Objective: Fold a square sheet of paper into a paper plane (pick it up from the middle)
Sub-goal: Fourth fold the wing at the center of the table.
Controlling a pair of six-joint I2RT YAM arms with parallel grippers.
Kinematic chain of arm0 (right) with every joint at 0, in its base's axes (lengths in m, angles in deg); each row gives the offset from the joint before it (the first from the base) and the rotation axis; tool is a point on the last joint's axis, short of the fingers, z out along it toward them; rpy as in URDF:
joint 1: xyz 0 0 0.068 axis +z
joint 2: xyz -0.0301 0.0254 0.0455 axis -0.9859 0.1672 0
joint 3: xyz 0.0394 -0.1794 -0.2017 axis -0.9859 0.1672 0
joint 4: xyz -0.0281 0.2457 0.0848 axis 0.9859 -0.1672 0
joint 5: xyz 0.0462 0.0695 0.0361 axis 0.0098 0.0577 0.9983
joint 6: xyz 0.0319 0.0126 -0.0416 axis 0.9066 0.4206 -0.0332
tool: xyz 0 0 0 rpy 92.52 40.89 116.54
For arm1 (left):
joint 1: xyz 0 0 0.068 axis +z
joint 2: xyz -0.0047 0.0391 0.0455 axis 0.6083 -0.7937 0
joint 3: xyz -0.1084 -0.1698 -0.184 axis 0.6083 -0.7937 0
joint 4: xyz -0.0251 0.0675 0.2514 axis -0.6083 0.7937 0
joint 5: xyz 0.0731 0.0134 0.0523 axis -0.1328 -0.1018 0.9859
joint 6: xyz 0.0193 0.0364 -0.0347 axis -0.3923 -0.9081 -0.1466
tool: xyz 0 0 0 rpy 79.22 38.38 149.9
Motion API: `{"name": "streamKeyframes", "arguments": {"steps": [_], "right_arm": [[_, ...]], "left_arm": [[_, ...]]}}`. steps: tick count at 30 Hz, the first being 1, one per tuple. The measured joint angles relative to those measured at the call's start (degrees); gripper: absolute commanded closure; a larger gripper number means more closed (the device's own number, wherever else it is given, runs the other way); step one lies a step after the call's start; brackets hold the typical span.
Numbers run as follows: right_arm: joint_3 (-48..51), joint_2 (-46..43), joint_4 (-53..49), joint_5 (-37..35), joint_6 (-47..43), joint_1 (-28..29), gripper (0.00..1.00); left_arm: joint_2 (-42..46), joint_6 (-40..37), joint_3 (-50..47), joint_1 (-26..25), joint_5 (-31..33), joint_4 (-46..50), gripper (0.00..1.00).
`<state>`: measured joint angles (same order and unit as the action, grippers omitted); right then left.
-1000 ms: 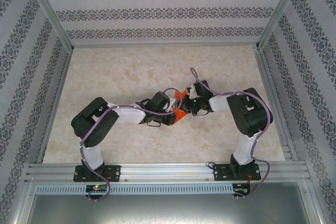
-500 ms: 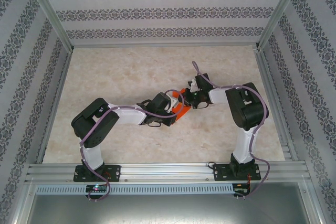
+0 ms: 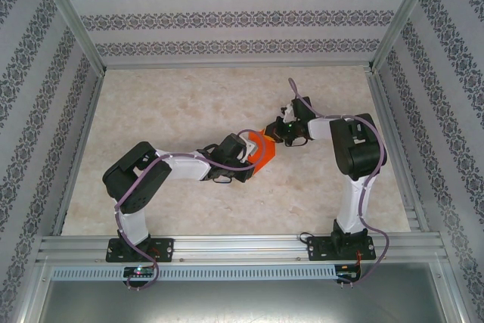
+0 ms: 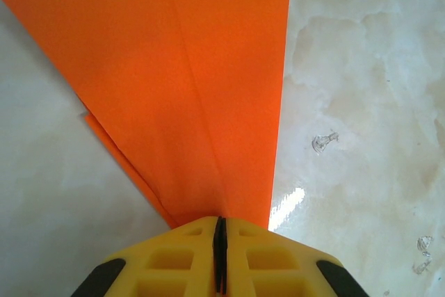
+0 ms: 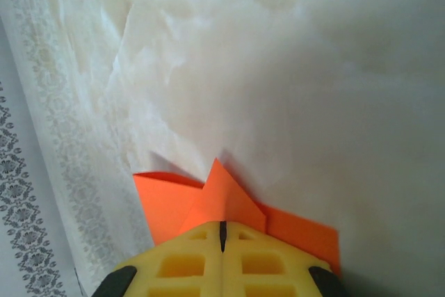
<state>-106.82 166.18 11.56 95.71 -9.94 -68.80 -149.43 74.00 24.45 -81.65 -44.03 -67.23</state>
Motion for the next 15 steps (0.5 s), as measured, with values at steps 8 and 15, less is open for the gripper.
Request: {"name": "streamKeyframes", "arguments": {"steps": [8,15], "right_arm": [[-1.0,-0.2,-1.3,-2.2,-1.4,-2.6,0.95],[3.3,-8.0,-2.4,-2.4,-3.0,-3.2,0.84]], "left_arm": [[1.0,0.0,0.0,0.0,-0.6,1.4,0.85],[2.8,1.2,0.0,0.0,-2.3,5.9,0.81]]}}
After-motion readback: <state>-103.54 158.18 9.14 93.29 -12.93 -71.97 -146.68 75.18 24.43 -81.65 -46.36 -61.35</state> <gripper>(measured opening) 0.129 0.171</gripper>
